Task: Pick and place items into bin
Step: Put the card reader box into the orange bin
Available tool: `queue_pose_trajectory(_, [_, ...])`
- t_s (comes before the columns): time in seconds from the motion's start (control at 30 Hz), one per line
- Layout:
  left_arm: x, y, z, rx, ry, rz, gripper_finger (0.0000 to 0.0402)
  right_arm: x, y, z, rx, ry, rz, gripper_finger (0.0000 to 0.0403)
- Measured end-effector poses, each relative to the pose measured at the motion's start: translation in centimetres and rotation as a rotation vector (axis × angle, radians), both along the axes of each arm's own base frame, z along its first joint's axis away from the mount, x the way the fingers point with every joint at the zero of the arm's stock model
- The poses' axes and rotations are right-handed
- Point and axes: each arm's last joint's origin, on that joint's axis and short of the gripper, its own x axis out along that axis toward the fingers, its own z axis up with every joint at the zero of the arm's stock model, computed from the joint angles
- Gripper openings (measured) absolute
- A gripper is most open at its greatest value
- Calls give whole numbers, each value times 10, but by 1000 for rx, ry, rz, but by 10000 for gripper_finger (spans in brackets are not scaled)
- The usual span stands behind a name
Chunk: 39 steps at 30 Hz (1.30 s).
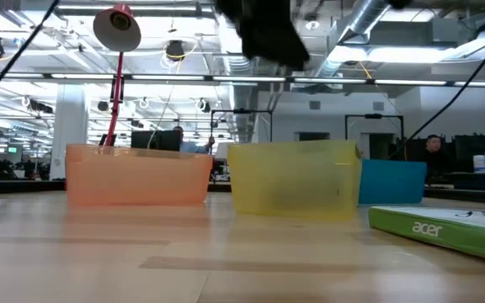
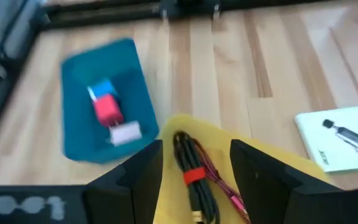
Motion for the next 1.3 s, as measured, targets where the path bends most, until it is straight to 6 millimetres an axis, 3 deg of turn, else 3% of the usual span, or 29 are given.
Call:
queue_pose_trajectory(0.1, [-7, 3, 36, 58, -18, -11, 178, 4, 10, -32, 73, 44, 60, 107])
queue_pose_trajectory(0.27, [-26, 12, 92, 165, -74, 98, 178, 6, 24, -62, 218, 42, 54, 107])
queue_pose_trajectory(0.47, [-46, 14, 119, 214, -76, 162, 178, 0, 42, -89, 344, 63, 17, 107])
queue_pose_trajectory(0.63, [-49, 18, 112, 212, -23, 194, 178, -4, 46, -104, 399, 67, -18, 107])
queue_pose_trajectory(0.77, [-42, 14, 91, 100, 60, 9, 172, 0, 44, -107, 399, 10, -41, 102])
queue_pose_trajectory(0.97, [-18, 0, 55, 7, 147, -167, 94, 7, 67, -111, 382, -81, 130, 21])
queue_pose_trajectory(1.13, [-5, 5, 37, 87, 187, -86, 11, 28, 92, -141, 365, -115, 171, 9])
queue_pose_trajectory(1.3, [-5, 10, 39, 105, 175, -56, 7, 41, 100, -181, 335, -5, 117, 3])
